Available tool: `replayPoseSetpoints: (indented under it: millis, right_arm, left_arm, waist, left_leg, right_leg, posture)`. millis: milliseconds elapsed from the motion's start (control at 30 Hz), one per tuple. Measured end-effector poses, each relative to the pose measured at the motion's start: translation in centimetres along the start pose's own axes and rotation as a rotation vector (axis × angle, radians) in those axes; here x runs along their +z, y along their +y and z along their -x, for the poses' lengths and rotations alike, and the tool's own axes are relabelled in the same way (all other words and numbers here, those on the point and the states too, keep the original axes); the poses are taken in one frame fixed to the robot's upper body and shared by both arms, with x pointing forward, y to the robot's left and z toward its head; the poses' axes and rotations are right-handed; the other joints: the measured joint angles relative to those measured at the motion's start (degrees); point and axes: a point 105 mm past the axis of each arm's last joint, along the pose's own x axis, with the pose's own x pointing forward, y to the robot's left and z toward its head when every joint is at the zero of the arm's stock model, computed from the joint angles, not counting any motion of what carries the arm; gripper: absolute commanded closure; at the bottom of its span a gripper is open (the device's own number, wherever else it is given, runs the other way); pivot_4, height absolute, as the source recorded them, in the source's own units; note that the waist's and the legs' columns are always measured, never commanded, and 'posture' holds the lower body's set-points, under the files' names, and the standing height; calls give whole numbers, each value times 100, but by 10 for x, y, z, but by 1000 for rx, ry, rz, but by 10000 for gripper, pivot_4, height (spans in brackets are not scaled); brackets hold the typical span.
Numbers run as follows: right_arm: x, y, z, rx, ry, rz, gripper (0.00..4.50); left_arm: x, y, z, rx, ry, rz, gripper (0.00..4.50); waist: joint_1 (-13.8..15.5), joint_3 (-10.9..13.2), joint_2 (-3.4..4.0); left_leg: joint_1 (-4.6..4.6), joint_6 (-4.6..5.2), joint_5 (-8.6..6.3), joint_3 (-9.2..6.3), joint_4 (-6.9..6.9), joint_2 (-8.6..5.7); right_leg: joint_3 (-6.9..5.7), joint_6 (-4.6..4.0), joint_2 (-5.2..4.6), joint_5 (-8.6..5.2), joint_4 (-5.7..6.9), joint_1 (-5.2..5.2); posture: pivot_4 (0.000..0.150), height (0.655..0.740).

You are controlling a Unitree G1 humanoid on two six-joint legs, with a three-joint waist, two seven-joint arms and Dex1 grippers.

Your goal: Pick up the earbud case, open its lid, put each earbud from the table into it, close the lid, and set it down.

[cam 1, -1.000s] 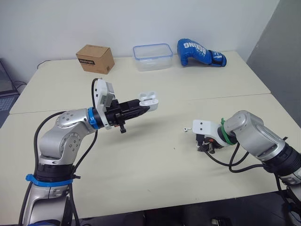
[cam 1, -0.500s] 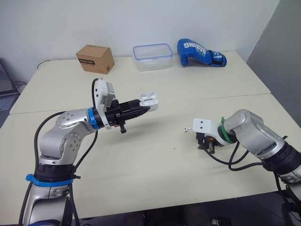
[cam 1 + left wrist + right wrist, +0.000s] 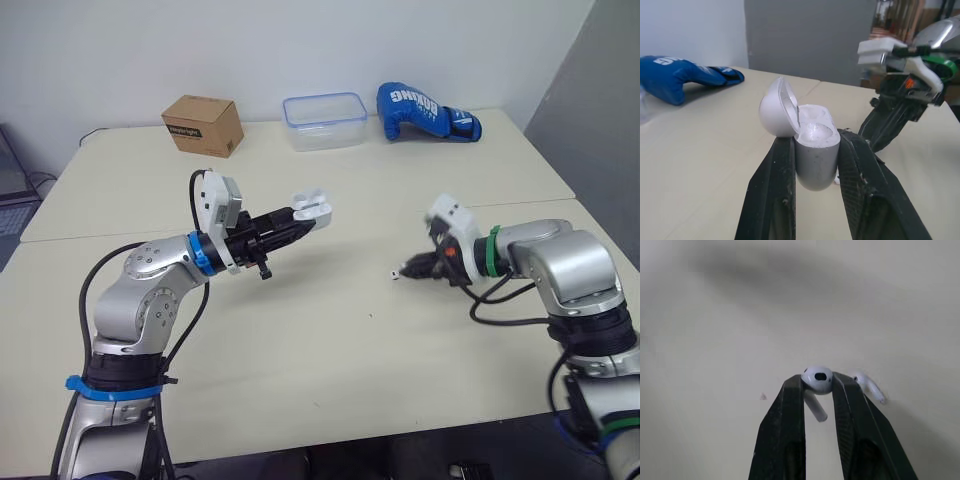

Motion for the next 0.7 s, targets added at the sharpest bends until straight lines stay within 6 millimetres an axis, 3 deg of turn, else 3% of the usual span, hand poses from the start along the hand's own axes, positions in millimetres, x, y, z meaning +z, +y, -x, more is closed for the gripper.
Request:
replayPoseSetpoints:
  millis: [167,300,367,533,700]
  right_arm:
    - [26,14,-3,33,-269,-201,41010]
    - [71,30,3,87,-537,-298,41010]
    - [82,35,6,89,-608,-331,41010]
    - [90,25,21,-14,-682,-355,41010]
    - [98,43,12,-10,-646,-263,41010]
  left_arm:
    - [-1,10,-6,50,-30,-20,37123]
    - [3,12,-18,62,-72,-29,37123]
    - [0,12,-20,73,-74,-28,37123]
    - [-5,15,-28,106,-87,4,37123]
    - [2,12,-45,81,-123,10,37123]
  waist:
    - [15,-1,3]
    - [-12,-4,9]
    - [-25,-5,11]
    - [-37,-6,13]
    - [-141,-7,16]
  left_leg:
    - [0,-2,1,1,0,-1]
    - [1,-7,4,-3,-3,-1]
    - [1,-7,4,-3,-4,-2]
    - [1,-7,4,-2,-4,-5]
    - [1,-7,4,0,-6,-6]
  right_leg:
    - [2,0,0,0,6,-4]
    - [1,0,0,0,11,-8]
    - [1,0,0,0,9,-8]
    - [1,0,-4,0,13,-9]
    - [6,0,-4,0,15,-12]
  posture:
    - [1500,7400]
    - [1500,7400]
    - [1500,7400]
    - [1500,7400]
    - [1500,7400]
